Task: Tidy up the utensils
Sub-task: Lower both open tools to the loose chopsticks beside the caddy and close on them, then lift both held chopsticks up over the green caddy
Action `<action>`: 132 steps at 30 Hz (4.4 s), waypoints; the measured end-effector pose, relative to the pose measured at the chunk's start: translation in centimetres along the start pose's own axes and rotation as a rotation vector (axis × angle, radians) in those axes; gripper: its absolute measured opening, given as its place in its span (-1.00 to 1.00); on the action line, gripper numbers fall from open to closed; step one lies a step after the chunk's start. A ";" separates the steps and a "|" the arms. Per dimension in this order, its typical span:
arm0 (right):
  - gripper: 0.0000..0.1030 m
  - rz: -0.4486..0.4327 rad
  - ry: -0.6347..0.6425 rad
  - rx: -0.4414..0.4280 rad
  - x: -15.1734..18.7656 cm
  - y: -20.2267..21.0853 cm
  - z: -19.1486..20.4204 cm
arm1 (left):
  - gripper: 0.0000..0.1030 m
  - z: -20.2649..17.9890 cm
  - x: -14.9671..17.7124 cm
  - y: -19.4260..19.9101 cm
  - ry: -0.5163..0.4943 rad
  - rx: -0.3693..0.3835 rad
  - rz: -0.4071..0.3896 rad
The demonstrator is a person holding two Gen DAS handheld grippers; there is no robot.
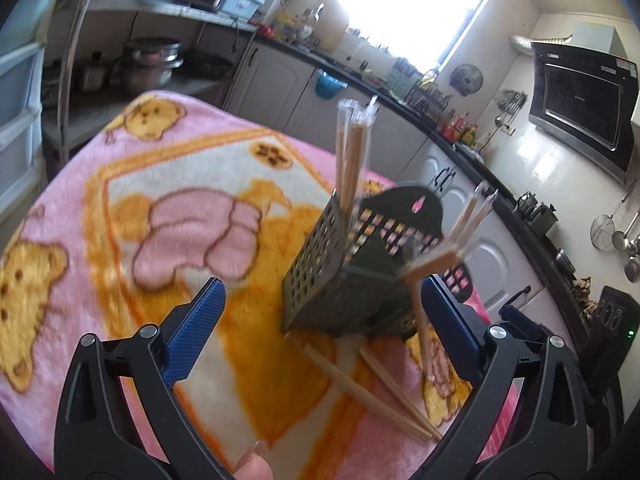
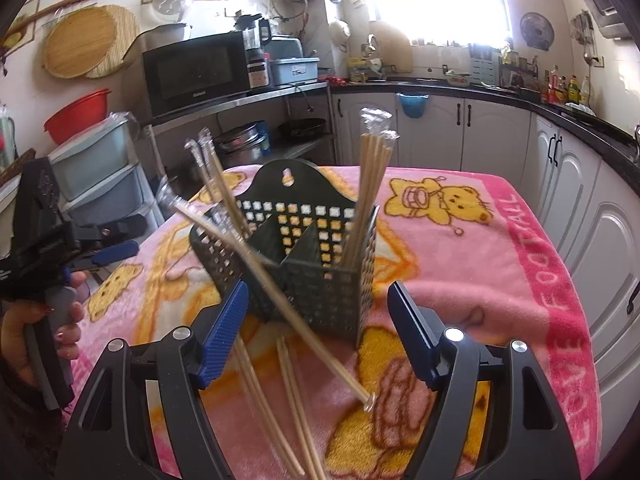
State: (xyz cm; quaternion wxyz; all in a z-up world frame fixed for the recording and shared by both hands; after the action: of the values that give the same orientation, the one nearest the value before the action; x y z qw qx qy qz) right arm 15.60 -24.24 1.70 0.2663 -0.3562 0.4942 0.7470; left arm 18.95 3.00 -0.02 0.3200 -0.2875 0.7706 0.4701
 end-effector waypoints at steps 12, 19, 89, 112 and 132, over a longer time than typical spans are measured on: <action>-0.43 0.124 0.104 -0.047 3.2 -1.5 2.3 | 0.57 0.6 3.6 -2.2 0.034 0.016 0.106; -0.57 0.218 0.163 -0.027 5.0 -4.3 2.7 | -0.20 0.8 5.2 -5.6 0.075 0.056 0.226; -0.80 0.087 0.045 -0.105 4.5 -0.3 4.0 | -0.99 2.6 4.8 4.4 0.102 0.159 0.026; -0.80 -0.106 -0.089 -0.035 0.2 4.5 -1.9 | -0.99 -7.6 -3.2 9.5 -0.136 0.320 -0.167; -0.79 -0.338 -0.106 -0.090 -7.2 7.2 -2.1 | -0.99 -13.2 -7.8 9.1 -0.257 0.399 -0.221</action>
State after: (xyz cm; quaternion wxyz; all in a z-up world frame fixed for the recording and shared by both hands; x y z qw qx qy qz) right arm 15.08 -29.24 10.82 0.3977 -0.4058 0.3785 0.7307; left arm 14.19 -4.31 15.49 0.5149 -0.2393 0.7650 0.3038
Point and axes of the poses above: each gripper's, at about its wrist camera, not at the fingertips, and y roughly against the way its jaws point, z to its left, x to its underside, the point moved 1 cm from there along -y, roughly the way its jaws point, and after that the axes turned 9 degrees about -y, right-handed, at the moved point
